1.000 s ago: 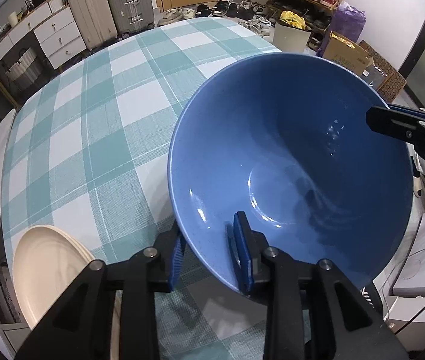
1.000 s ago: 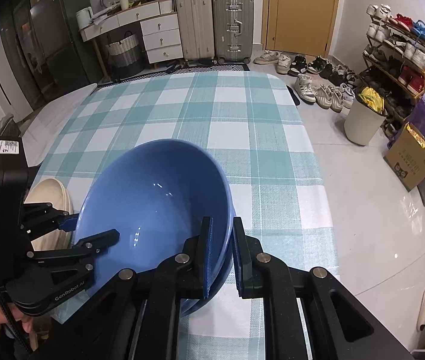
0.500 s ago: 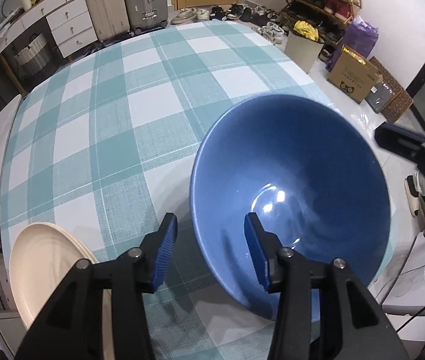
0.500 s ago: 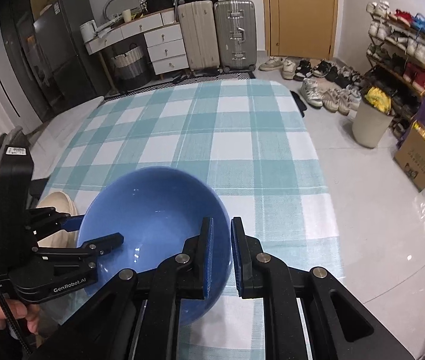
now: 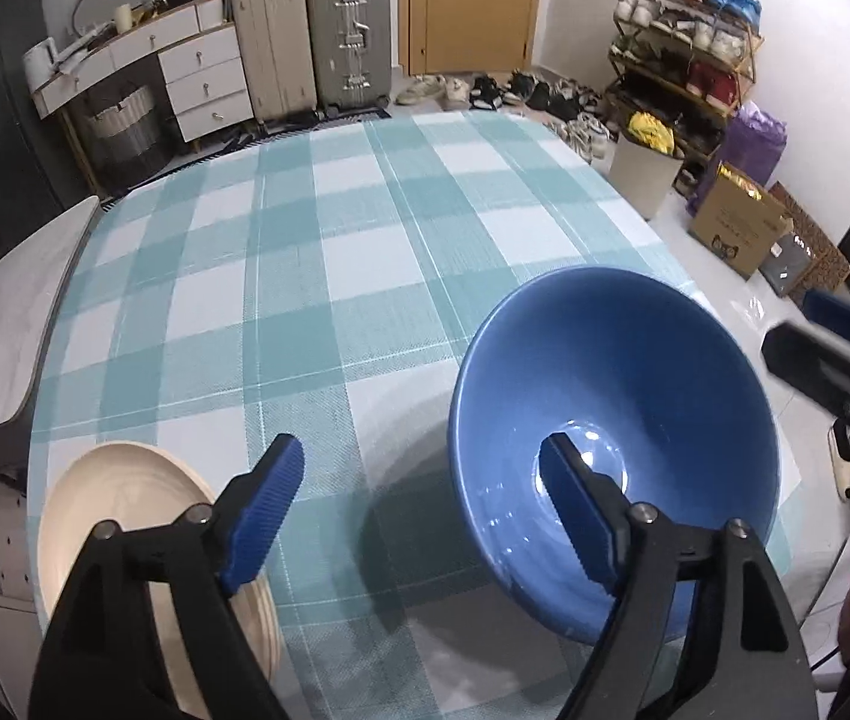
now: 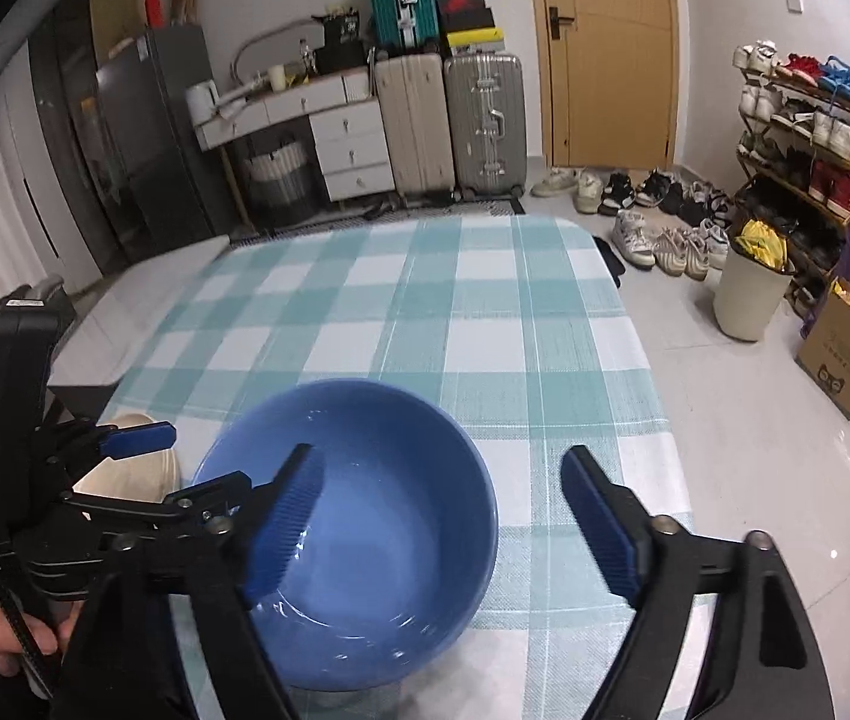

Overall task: Organize plates and bowls
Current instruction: 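Raise both tools away from the stacked blue bowls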

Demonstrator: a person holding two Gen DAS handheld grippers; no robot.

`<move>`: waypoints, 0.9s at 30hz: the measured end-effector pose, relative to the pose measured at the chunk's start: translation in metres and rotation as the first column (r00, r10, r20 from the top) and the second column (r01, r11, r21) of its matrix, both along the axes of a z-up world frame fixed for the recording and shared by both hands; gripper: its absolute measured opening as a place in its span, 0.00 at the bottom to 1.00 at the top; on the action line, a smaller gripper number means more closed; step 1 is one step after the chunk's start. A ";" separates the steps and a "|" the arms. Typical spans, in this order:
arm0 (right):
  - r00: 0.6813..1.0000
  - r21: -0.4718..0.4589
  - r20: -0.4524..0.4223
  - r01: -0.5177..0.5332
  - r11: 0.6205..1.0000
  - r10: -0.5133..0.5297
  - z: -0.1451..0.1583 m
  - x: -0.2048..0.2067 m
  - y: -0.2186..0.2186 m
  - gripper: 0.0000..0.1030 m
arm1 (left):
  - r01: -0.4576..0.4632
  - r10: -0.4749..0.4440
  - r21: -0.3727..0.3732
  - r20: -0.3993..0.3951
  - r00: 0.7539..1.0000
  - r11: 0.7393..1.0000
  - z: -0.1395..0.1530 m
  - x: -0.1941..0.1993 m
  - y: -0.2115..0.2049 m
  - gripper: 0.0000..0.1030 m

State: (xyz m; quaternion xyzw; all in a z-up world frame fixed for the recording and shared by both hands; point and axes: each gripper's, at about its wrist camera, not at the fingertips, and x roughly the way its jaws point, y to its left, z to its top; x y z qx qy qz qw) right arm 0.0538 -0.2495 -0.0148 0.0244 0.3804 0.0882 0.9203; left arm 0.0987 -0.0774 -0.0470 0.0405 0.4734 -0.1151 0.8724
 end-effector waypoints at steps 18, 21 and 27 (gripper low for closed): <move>0.992 0.042 0.123 0.012 0.999 -0.017 -0.005 -0.043 0.018 0.99 | -0.206 0.191 0.024 0.282 0.940 0.978 0.025 -0.052 0.032 0.98; 0.991 0.038 0.135 0.015 0.999 -0.020 -0.003 -0.049 0.021 0.99 | -0.257 0.205 0.121 0.330 0.921 0.959 0.024 -0.060 0.026 0.99; 0.989 -0.008 0.146 0.028 1.000 -0.026 0.002 -0.056 0.025 0.99 | -0.268 0.242 0.034 0.334 0.911 0.963 0.028 -0.072 0.041 0.99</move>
